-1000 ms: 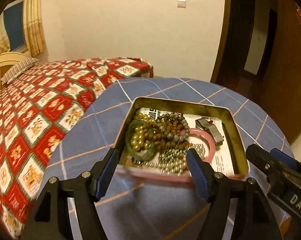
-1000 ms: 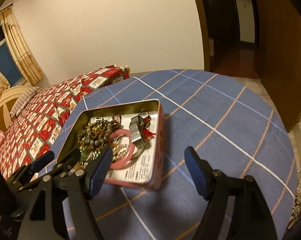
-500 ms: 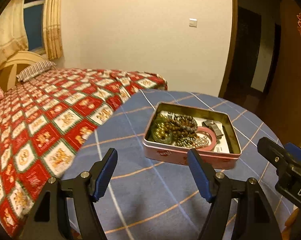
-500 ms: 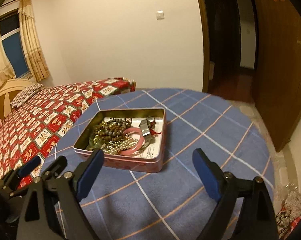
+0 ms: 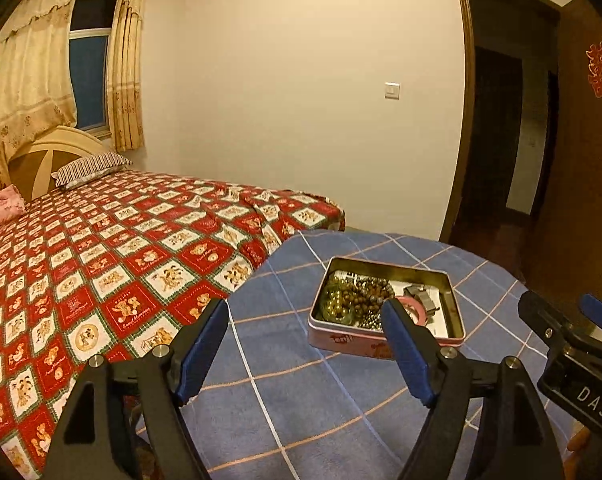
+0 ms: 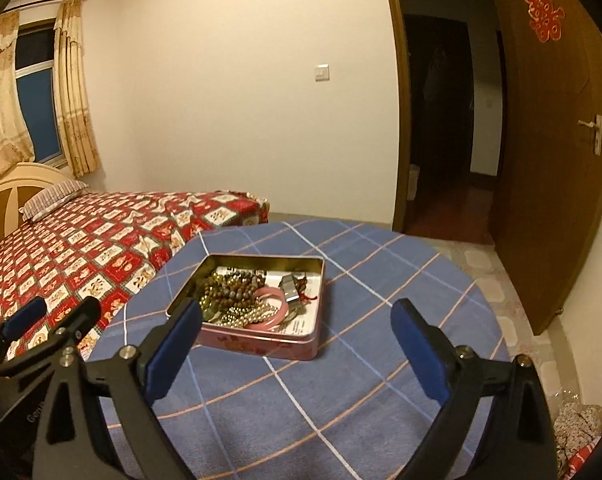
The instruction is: Organize jewelry
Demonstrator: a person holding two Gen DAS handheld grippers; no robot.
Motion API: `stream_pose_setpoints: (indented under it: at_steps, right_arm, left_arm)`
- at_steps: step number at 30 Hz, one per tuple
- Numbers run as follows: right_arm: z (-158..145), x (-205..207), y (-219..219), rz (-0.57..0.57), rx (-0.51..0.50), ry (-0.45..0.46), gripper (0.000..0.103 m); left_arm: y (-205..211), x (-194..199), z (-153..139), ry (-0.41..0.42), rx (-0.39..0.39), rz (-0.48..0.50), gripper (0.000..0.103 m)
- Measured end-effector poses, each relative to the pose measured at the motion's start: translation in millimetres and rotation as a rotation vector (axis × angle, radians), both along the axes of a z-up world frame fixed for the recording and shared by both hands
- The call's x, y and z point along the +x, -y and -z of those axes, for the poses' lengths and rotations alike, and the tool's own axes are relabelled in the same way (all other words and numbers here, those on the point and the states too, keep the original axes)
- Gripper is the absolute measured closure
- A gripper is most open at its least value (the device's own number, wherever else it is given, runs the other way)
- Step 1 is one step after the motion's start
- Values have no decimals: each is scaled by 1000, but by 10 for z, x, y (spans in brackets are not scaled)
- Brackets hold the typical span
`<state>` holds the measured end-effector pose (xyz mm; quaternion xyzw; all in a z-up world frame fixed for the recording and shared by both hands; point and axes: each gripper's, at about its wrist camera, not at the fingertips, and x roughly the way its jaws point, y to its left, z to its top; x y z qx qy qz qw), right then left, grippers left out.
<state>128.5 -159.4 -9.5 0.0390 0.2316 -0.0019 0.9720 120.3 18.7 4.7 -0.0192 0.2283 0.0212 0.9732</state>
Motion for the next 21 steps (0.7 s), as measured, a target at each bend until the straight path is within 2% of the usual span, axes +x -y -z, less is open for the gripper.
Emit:
stream_pose_setpoints:
  at_steps: [8, 21]
  right_arm:
    - [-104, -77, -1, 29, -21, 55, 2]
    - [-177, -132, 26, 40, -7, 85, 2]
  left_arm:
    - [48, -32, -68, 31, 28, 6, 23]
    - [29, -134, -208, 87, 17, 6, 20]
